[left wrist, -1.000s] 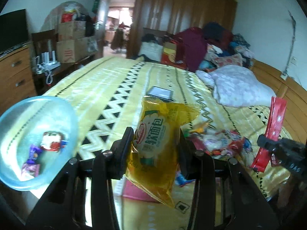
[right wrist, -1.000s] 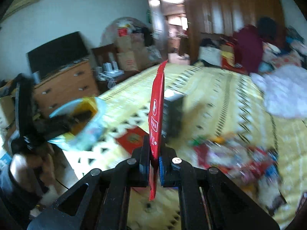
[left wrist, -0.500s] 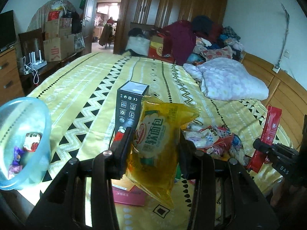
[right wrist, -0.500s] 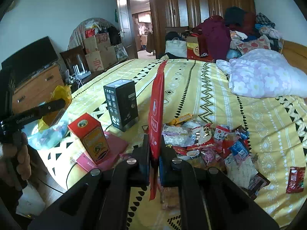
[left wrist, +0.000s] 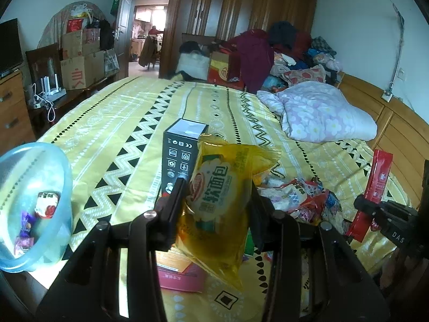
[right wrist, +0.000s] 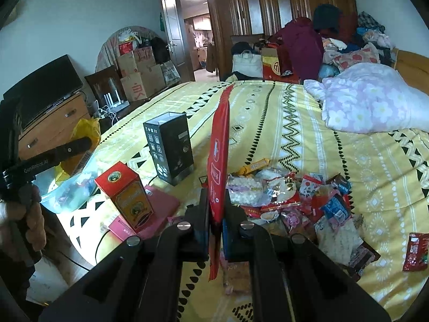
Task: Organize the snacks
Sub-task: 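Carry the yellow bread bag and red strip packet over the clear basin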
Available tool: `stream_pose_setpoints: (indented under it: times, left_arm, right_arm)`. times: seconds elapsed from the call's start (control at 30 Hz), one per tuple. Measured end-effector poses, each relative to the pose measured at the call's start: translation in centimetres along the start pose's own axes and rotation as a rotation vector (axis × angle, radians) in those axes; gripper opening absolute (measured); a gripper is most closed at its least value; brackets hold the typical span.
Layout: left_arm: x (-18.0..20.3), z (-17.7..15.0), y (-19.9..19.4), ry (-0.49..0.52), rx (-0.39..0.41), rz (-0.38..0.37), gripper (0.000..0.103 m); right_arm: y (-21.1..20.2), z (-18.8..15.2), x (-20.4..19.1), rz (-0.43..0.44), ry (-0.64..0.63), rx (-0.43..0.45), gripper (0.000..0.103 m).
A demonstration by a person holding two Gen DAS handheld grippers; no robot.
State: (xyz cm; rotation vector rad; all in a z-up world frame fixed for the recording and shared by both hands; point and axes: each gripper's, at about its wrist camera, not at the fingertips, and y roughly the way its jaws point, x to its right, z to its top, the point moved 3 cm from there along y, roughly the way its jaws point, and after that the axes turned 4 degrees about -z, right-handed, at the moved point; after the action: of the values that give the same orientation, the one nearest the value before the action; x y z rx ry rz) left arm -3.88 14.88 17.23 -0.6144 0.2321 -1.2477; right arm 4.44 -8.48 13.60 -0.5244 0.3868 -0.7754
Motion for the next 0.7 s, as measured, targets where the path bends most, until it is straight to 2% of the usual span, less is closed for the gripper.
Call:
stream_pose_setpoints:
  times: [0.3,0.7]
  left_arm:
    - [-1.3,0.7,0.1,-0.011,0.011,0.027,0.043]
    - [-3.1,1.5,-0.3,-0.045,0.022,0.026,0.043]
  right_arm:
    - [0.8,0.9,-0.4,0.005,-0.019,-0.001,0.010]
    - [1.4,2.3,-1.6,0.020,-0.043,-0.006,0.010]
